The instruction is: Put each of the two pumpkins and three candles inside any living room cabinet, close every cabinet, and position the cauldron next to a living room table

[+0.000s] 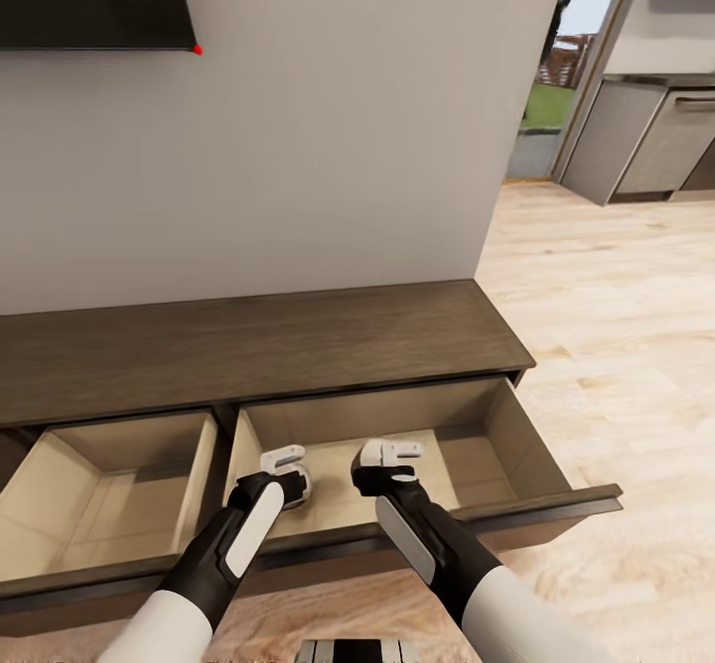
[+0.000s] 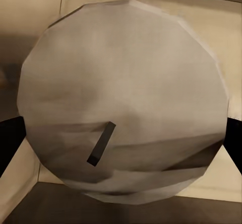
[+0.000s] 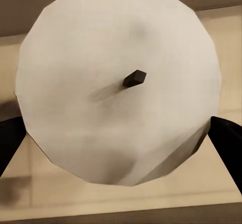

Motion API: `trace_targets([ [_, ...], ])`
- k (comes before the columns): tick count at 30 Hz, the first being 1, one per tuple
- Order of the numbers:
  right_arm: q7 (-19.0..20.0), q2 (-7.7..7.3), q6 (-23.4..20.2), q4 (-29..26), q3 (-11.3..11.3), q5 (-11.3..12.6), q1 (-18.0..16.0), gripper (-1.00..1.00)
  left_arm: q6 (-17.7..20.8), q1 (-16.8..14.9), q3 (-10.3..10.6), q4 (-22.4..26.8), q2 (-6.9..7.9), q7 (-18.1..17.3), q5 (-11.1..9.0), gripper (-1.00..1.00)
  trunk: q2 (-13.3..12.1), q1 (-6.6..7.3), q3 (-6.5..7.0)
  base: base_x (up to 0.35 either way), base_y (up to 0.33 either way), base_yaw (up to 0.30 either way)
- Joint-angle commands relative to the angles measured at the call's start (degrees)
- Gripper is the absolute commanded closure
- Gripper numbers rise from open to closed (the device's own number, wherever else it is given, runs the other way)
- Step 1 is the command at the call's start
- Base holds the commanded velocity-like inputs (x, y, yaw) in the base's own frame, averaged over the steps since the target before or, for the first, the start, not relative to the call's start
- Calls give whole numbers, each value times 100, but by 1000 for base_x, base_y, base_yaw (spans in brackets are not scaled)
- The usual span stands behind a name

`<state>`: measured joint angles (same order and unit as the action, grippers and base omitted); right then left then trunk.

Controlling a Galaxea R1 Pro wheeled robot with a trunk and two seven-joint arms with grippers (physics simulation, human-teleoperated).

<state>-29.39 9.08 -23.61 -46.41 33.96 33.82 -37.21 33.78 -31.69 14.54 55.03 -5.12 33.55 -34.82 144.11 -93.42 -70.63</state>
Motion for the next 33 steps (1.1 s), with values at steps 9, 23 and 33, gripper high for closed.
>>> trace_targets([
  [9, -49, -3, -14, -9, 32, 36, -6, 100, 5, -4, 13, 48, 2, 64, -60, 100, 15, -22, -205, 0, 0, 0],
  [23, -50, -3, -21, -16, 32, 46, -6, -100, 5, -2, 148, 175, 9, 64, -54, -100, 17, -27, -249, 0, 0, 0],
  [33, -51, -3, -21, -10, 32, 46, -6, -100, 14, -3, 163, 190, 11, 64, -60, -100, 17, -27, -249, 0, 0, 0],
])
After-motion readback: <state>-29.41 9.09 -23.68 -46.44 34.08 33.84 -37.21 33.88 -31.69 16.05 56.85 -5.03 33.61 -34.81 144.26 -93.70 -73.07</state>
